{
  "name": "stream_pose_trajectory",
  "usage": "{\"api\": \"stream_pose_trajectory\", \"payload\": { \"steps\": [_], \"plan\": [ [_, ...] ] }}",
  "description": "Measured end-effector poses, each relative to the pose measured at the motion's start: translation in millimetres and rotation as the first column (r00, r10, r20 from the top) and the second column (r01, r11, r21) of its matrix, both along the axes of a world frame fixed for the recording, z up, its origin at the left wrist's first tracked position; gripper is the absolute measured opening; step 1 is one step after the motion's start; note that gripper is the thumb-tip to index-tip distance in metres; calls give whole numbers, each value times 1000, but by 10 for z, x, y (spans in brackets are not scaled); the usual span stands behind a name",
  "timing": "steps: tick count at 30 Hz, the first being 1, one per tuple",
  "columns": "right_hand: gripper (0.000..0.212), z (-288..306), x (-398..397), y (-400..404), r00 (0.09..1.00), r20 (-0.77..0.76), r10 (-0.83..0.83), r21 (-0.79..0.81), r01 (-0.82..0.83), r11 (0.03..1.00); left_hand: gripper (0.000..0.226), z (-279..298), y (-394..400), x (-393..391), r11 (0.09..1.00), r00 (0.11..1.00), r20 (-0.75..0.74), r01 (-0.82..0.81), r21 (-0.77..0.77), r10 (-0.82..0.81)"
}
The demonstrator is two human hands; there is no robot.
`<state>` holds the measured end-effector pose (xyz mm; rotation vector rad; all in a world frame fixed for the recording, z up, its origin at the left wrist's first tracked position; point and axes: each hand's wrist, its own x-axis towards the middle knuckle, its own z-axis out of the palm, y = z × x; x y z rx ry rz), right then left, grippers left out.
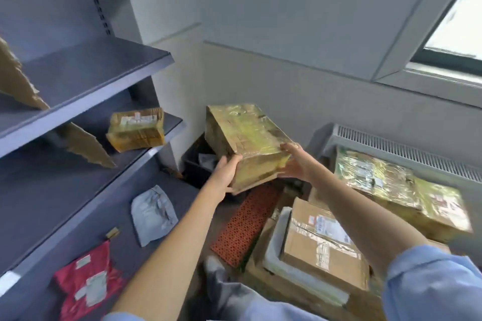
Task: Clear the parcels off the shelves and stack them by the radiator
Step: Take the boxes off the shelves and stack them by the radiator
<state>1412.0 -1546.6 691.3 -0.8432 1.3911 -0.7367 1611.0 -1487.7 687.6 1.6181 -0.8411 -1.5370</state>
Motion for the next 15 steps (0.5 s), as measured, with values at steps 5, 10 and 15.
{"api": "stream_pose_trajectory", "payload": {
  "steps": [5, 10, 15],
  "plan": [
    [48, -418, -1089, 666, 978, -154, -140, 42, 148, 988, 45, -453, 436, -976, 943, 967, -87, 252, 217, -239],
    [43, -656, -1657, 1071, 955, -212, -207, 130, 238, 963, 33, -754, 661, -1572, 877, 946, -105, 323, 357, -306],
    [2, -1009, -2163, 1250, 959, -145, -245, 330, 280, 902, 34, -955, 664, -1997, 819, 914, -22, 374, 435, -405]
  ]
}}
